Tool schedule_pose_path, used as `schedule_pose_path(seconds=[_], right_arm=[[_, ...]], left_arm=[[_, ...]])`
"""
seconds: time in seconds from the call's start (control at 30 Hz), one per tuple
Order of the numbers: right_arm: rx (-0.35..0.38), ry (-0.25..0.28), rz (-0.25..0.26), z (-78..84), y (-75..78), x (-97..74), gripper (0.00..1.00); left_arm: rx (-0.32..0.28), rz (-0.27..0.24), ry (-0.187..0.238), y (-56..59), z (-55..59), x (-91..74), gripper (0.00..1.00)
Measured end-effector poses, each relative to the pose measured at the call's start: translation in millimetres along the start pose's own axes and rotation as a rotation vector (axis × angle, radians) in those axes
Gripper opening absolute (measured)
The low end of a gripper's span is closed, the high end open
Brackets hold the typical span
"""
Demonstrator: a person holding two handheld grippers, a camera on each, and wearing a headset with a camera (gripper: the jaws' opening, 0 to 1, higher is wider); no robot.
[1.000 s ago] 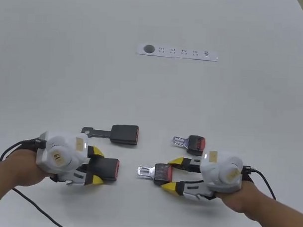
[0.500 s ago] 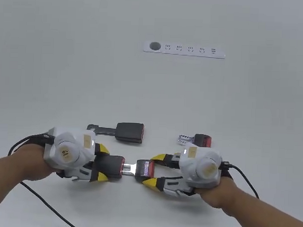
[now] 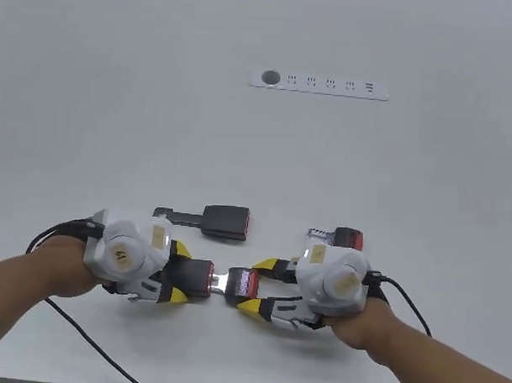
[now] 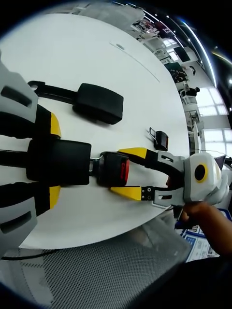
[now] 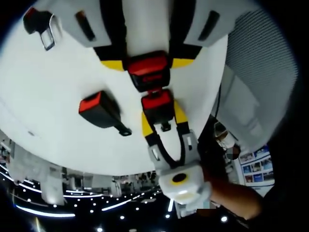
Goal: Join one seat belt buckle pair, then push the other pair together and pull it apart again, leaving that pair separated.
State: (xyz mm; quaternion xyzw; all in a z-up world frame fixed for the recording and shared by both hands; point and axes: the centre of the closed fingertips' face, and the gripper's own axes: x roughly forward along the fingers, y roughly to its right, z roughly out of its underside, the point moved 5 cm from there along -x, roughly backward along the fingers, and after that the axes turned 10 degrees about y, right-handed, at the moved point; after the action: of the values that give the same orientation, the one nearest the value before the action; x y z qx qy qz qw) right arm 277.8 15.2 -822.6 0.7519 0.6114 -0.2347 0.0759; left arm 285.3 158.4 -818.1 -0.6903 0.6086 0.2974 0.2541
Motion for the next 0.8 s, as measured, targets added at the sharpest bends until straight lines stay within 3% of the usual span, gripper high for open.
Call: schedule_pose_path(seconds=[0.37, 0.4, 0.6, 0.8], right_arm=[[-0.016, -0.029, -0.016, -9.6, -3.8, 17.0, 0.33], [-0.014, -0.042, -0.003, -7.8, -3.0, 14.5, 0.33], [0.001, -0.052, 0.021, -11.3, -5.0, 16.1, 0.34], [-0.022, -0.042, 0.017, -9.0, -3.2, 16.2, 0.34]], left_arm=[[0.035, 0.032, -0.021, 1.3, -1.7, -0.1, 0.34], [0.026, 0.045, -0.037, 3.6, 0.7, -1.3, 0.34], [0.034, 0.038, -0.023, 3.4, -1.7, 1.0, 0.34], [0.040, 0.040, -0.041, 2.6, -4.4, 3.2, 0.35]])
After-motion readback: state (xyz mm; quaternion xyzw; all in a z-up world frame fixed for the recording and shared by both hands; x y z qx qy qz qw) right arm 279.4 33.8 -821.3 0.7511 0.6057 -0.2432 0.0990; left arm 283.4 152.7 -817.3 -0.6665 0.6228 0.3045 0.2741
